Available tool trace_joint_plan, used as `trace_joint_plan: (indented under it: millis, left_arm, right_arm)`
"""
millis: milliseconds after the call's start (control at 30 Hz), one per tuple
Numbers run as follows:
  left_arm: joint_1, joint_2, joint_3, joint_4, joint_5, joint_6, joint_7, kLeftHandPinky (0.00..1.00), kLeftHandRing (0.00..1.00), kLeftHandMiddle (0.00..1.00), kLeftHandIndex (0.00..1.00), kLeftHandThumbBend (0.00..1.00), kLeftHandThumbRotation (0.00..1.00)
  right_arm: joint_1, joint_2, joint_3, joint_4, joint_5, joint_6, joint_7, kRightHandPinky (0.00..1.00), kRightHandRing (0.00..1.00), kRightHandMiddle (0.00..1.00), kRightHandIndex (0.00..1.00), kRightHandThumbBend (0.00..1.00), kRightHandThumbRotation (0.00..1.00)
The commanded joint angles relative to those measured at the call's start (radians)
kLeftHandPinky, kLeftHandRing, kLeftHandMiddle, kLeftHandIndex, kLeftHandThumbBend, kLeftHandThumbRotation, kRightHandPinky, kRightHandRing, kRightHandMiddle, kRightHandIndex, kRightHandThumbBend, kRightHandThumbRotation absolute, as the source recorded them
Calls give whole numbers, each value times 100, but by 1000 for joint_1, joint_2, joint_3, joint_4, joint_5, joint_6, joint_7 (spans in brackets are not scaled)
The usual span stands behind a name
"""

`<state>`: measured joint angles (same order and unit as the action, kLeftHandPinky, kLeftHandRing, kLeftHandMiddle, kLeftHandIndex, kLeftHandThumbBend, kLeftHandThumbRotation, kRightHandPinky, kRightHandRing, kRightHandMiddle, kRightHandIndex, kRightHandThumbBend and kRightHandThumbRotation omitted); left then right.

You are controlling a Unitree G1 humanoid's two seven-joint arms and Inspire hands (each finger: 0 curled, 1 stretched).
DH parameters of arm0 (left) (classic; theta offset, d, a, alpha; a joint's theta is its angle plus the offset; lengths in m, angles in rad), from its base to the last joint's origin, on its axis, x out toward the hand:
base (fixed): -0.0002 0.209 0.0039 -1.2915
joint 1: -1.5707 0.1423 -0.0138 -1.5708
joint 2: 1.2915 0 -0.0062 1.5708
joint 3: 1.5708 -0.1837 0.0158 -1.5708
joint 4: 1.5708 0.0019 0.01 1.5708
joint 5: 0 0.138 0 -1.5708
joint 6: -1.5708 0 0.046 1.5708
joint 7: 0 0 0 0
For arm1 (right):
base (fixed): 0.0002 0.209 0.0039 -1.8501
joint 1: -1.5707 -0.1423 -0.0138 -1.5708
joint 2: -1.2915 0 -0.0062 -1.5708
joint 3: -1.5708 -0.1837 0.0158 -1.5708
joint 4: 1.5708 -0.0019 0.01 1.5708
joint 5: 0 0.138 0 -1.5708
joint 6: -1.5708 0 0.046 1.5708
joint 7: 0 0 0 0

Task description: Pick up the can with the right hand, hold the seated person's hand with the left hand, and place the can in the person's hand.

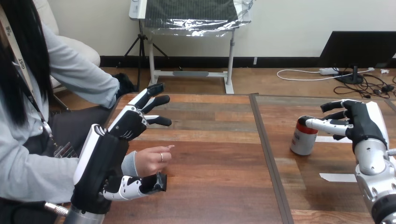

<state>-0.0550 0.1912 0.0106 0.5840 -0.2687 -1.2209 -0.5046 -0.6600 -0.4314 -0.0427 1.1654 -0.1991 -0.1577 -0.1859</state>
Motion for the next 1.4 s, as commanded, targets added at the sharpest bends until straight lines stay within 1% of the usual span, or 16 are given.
trace_joint_plan:
  millis: [0,233,333,467,900,1167,1367]
  left_arm:
    - [-56,6,-4,-9,-21,5,-4,68,86,92,89,100,67]
    - [-59,7,-1,-5,-21,-2,-8,67,87,92,89,100,66]
    - [-61,6,8,3,-2,-14,1,67,86,92,89,100,66]
    - [-60,8,6,1,-5,-9,-2,67,86,92,89,100,67]
    - [-66,8,7,5,-7,-13,-4,68,86,92,89,100,67]
    - [-68,9,5,5,-11,-6,-6,68,86,92,89,100,67]
    - [-72,7,-1,10,-26,-5,-17,69,87,92,89,100,67]
  right_arm:
    - [8,-26,-5,-85,6,-12,-7,43,50,57,63,100,20]
    - [48,-25,-21,-144,17,-7,-7,43,50,57,63,100,21]
    - [71,-22,-31,-177,28,-14,-5,42,50,57,62,100,22]
    - [105,-19,-46,-227,43,-19,2,42,49,56,61,100,21]
    - [196,-20,-56,-394,45,7,1,44,52,58,61,100,19]
    - [223,-23,-57,-459,25,8,-22,45,51,57,60,99,18]
    - [217,-27,-56,-476,14,13,-30,45,52,57,60,99,18]
